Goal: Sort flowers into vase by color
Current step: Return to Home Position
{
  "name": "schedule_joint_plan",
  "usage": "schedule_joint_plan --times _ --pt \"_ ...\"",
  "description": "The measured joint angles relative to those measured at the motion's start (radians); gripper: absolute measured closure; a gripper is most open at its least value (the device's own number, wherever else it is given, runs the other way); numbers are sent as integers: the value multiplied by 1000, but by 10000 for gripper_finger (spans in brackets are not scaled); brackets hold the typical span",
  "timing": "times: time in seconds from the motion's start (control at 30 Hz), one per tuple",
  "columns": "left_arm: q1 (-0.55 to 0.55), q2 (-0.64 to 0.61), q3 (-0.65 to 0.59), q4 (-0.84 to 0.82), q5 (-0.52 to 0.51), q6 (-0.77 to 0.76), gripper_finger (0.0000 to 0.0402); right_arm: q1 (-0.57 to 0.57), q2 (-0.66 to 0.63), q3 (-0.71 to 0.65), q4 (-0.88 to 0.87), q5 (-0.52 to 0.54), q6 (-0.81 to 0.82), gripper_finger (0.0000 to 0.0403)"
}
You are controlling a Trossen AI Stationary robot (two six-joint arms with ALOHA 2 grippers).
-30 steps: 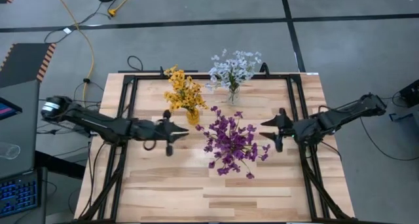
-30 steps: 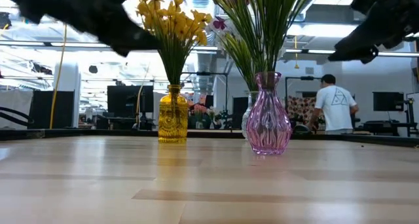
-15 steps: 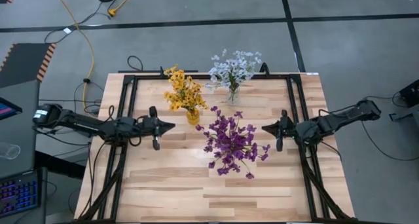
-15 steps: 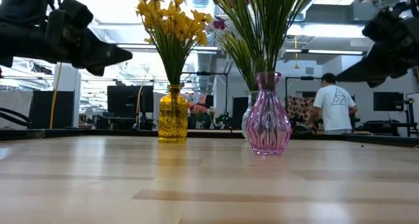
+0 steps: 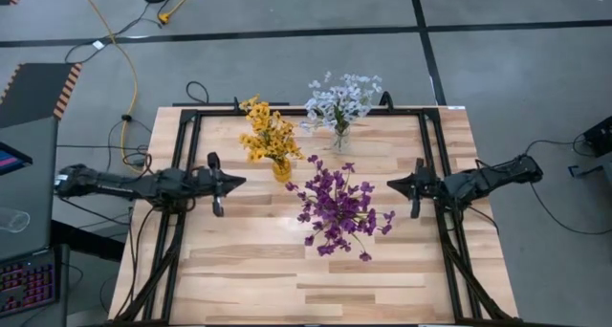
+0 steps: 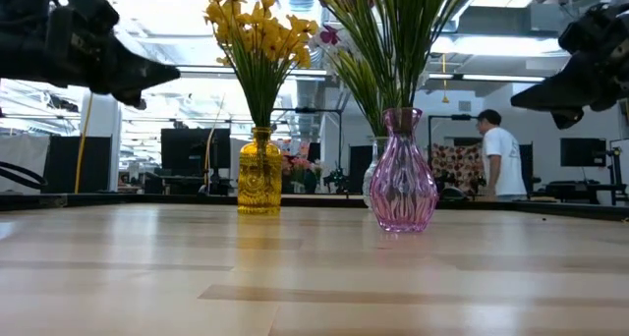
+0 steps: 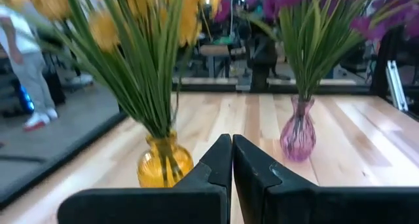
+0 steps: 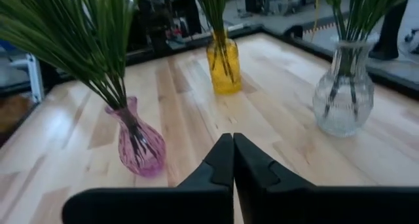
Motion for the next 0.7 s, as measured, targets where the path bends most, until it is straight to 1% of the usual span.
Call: schedule_joint_plan --times 0.17,0.33,0.43,0.53,0.7 --pt "0 -128 0 -66 0 42 401 0 1 1 -7 3 -18 382" --pt "0 -240 0 -184 -15 47 401 0 -4 1 -9 4 -42 362" --pt "0 -299 0 -240 -33 52 401 -2 -5 1 -11 18 -61 359" --pt "0 -331 0 -236 -13 111 402 -2 -4 1 -11 21 -90 365" --pt "0 -322 -1 -242 -3 151 402 -10 -4 0 -5 22 -112 376"
